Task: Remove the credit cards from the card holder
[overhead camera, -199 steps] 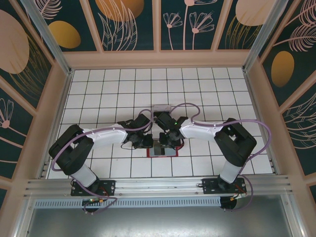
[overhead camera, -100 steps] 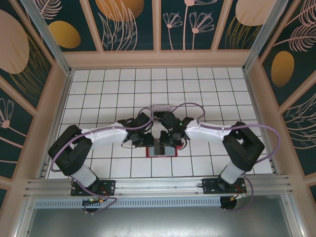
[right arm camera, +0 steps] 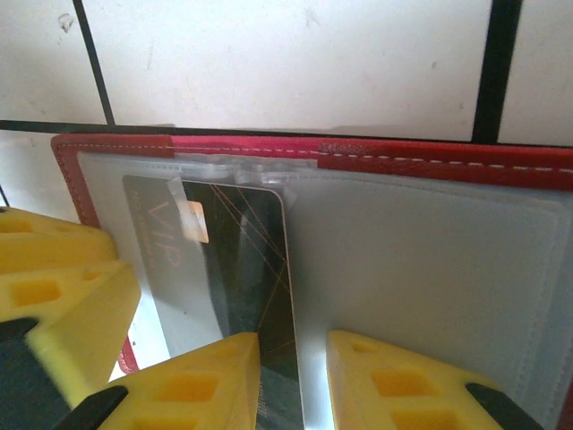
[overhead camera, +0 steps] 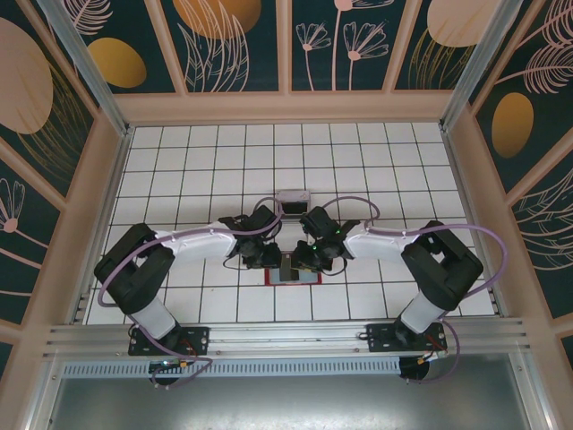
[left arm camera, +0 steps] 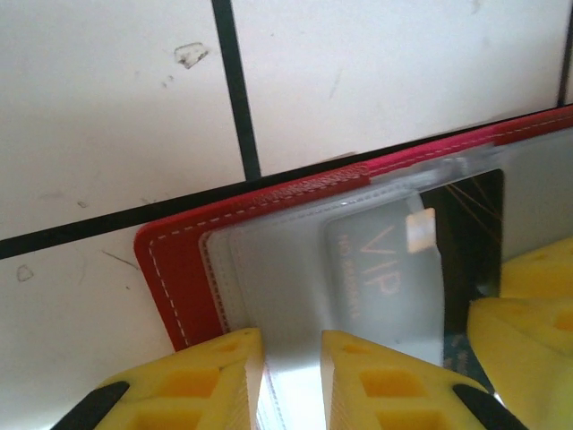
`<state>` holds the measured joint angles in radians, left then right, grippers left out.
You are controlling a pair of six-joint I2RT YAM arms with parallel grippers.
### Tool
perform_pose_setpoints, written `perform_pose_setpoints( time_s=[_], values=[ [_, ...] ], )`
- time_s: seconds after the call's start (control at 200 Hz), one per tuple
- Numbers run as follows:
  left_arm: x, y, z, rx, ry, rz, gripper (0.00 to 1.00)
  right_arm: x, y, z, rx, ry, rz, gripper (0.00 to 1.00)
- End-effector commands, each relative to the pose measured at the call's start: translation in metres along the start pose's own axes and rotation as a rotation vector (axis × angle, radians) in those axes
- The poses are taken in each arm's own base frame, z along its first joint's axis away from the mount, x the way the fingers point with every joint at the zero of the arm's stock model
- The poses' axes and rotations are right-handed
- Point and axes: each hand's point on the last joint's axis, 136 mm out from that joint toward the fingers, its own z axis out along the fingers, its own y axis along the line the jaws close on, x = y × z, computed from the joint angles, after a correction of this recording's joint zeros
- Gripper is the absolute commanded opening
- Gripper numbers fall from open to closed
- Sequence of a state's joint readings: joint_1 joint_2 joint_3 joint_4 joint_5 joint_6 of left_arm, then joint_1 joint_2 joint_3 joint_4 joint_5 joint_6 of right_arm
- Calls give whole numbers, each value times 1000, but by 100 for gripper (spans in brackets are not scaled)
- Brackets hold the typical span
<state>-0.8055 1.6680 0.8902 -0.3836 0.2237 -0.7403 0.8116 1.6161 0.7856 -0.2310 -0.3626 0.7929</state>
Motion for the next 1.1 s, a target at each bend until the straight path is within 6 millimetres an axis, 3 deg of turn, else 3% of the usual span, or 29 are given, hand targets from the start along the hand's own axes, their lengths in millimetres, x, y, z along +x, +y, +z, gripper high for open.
perform_pose_setpoints(
  time_s=[0.0,0.665,1.096],
  values=[
    [16,19,9,-78,56,6,26,2,0,0,-36,2,10,28],
    [18,24,9,-108,73,6,25,7,-4,6,-89,19,14,25],
    [19,26,9,-119,75,5,25,1,-13,-10,-82,-33,36,11]
  ],
)
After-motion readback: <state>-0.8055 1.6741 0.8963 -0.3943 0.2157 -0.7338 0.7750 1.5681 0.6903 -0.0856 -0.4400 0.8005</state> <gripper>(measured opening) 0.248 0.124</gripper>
